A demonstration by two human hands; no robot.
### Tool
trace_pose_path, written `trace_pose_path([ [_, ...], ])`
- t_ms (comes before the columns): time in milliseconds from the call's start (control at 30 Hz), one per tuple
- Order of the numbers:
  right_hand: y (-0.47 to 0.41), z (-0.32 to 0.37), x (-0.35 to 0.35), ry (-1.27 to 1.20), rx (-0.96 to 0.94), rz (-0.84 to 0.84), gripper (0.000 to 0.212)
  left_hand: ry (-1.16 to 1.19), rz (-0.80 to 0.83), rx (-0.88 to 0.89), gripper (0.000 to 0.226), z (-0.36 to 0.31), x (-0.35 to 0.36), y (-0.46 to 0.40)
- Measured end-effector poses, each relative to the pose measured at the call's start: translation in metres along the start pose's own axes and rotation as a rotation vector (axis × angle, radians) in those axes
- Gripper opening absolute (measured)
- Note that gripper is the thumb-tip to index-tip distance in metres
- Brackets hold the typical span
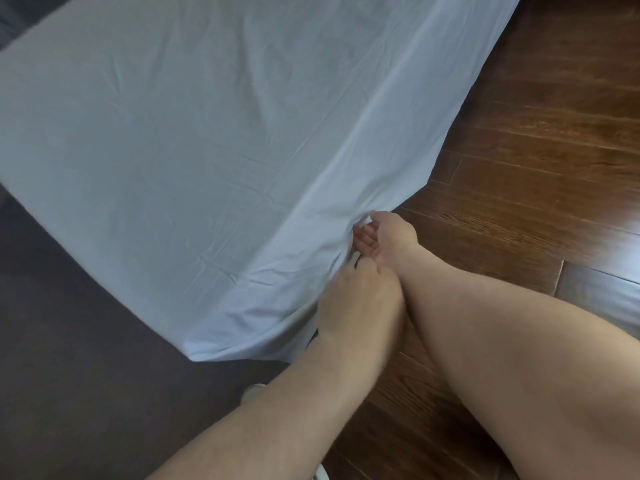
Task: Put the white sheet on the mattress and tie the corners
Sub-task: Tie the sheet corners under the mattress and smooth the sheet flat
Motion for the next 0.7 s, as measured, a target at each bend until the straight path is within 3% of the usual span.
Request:
trace_pose_path([
  [100, 0.006, 0.001, 0.001, 0.039, 0.013, -0.002, 0.022, 0.196, 0.234, -0.072, 0.029, 0.015, 0.045, 0.006],
  [233, 0.008, 0.0, 0.002, 0.101, 0.061, -0.029, 0.023, 0.281, 0.127, -0.178, 0.042, 0.064, 0.062, 0.007],
  [400, 0.004, -0.003, 0.001, 0.348, 0.065, -0.006, 0.027, 0.583, 0.069, -0.228, 0.066, 0.066, 0.057, -0.002],
  [600, 0.004, -0.017, 0.004, 0.424, 0.07, -0.02, 0.042, 1.313, 0.088, -0.357, 0.066, 0.068, 0.076, -0.006],
  [700, -0.01, -0.018, 0.003, 0.465, 0.065, -0.04, 0.044, 1.673, 0.102, -0.575, 0.038, 0.066, 0.106, -0.007],
])
Point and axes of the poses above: each hand's wrist, its own y-axis away from the middle knuckle, its own x-axis out of the palm, z = x × y, the point moved 10 cm from there along -y, towards the middle knuckle, and after that the axes turned 6 degrees about z, right-handed, at the moved point
